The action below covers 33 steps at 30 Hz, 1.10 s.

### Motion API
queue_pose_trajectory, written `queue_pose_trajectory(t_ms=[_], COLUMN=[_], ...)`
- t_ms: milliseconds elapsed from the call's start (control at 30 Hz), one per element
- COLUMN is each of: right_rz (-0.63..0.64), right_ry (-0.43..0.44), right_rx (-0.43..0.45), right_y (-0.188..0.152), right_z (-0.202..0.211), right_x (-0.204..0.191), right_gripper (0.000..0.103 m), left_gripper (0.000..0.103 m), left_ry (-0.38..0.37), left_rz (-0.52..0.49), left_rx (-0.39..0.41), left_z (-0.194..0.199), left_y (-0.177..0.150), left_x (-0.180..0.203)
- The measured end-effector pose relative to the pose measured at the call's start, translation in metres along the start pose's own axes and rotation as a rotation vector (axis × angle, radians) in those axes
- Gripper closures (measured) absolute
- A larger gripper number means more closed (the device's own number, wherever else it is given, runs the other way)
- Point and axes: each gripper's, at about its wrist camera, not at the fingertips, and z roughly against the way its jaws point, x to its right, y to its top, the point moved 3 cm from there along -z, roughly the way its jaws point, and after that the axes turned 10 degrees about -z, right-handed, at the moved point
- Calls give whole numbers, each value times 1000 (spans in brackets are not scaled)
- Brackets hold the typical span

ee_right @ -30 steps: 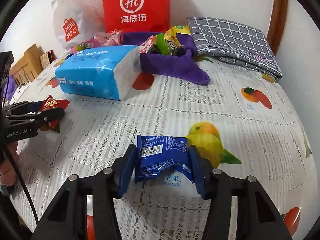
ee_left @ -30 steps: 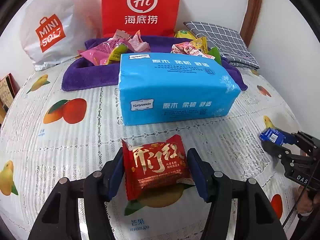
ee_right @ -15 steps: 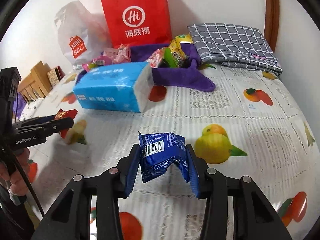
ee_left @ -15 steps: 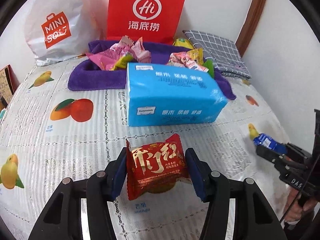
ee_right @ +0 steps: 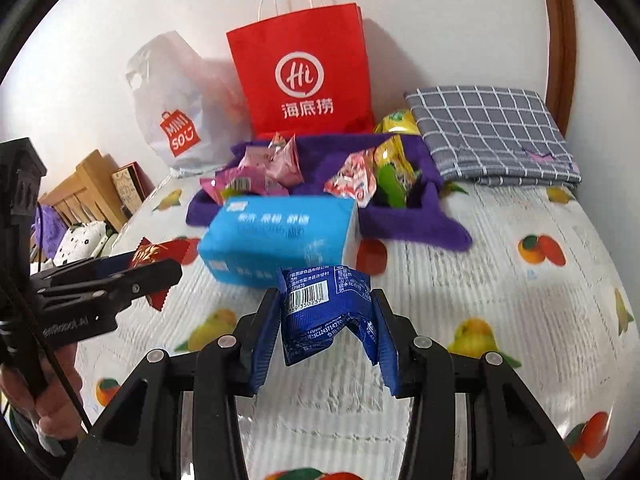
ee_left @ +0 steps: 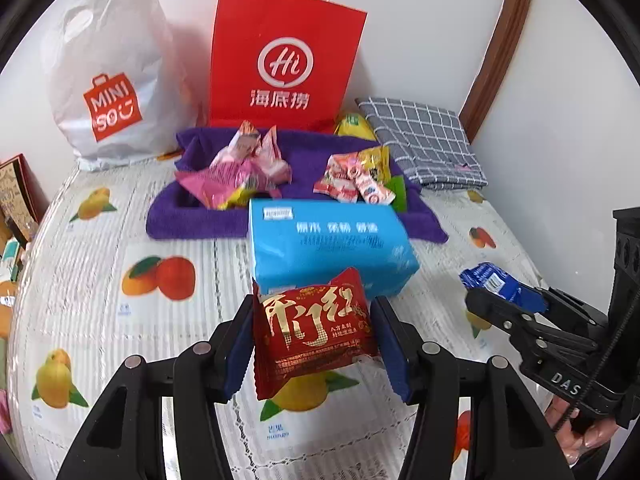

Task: Organize snacks
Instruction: 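Carry the red packet and blue packet up over the purple towel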

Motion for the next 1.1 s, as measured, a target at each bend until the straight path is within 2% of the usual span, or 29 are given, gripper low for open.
queue_pose_trajectory(t_ms=[533, 800, 1100], right_rz=[-12, -5, 21], right_ry=[-71, -97, -103], right_rx=[88, 113, 149], right_y=[81, 112, 145], right_z=[2, -7, -15], right_x=[-16, -25, -41], right_gripper=[59, 59, 59], left_gripper=[49, 49, 49], left_ry=[33, 4, 33], left_rz=[-27, -12, -6], left_rx=[82, 109, 122], left_z=[17, 13, 8], left_y=[65, 93, 121], left_x=[-10, -21, -34])
